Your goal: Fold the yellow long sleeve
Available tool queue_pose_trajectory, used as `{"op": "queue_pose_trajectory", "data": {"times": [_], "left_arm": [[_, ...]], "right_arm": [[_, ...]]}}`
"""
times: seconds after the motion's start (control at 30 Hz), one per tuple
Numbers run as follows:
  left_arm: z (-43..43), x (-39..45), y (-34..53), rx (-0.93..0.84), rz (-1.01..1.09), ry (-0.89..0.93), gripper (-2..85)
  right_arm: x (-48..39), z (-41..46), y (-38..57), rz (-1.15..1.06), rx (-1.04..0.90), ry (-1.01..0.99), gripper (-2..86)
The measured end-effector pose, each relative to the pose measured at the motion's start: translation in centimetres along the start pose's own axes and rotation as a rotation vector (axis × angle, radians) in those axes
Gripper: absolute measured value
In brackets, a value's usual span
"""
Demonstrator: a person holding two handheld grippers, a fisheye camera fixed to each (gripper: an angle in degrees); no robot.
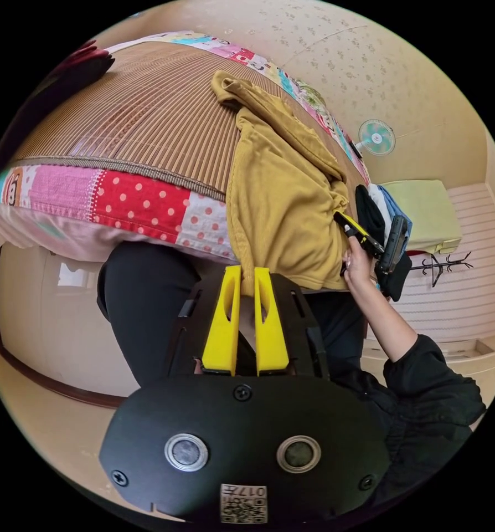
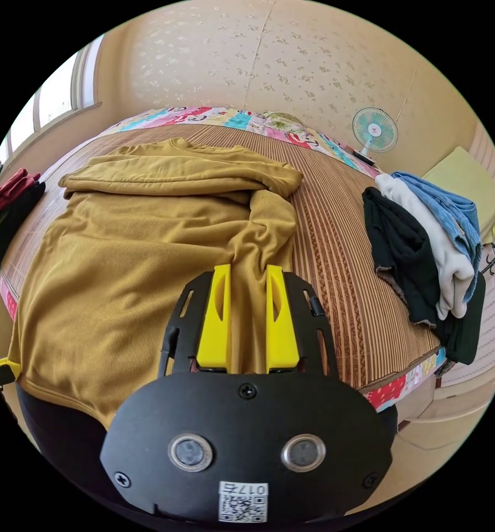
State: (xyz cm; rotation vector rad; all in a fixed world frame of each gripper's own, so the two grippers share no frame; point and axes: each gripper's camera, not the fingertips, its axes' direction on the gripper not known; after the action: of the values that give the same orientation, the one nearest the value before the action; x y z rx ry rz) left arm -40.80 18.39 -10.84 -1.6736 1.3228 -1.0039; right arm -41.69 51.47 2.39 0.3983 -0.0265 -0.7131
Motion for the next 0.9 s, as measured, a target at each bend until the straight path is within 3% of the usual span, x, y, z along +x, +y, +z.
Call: {"op": "queue_pose_trajectory", "data": {"times": [0.9], "left_arm": [[0.1, -2.0, 0.5, 0.003, -0.012, 0.072, 4.8]], "right_arm": [[7.7, 1.1, 0.9, 0.036, 0.003, -0.09, 10.1]]}}
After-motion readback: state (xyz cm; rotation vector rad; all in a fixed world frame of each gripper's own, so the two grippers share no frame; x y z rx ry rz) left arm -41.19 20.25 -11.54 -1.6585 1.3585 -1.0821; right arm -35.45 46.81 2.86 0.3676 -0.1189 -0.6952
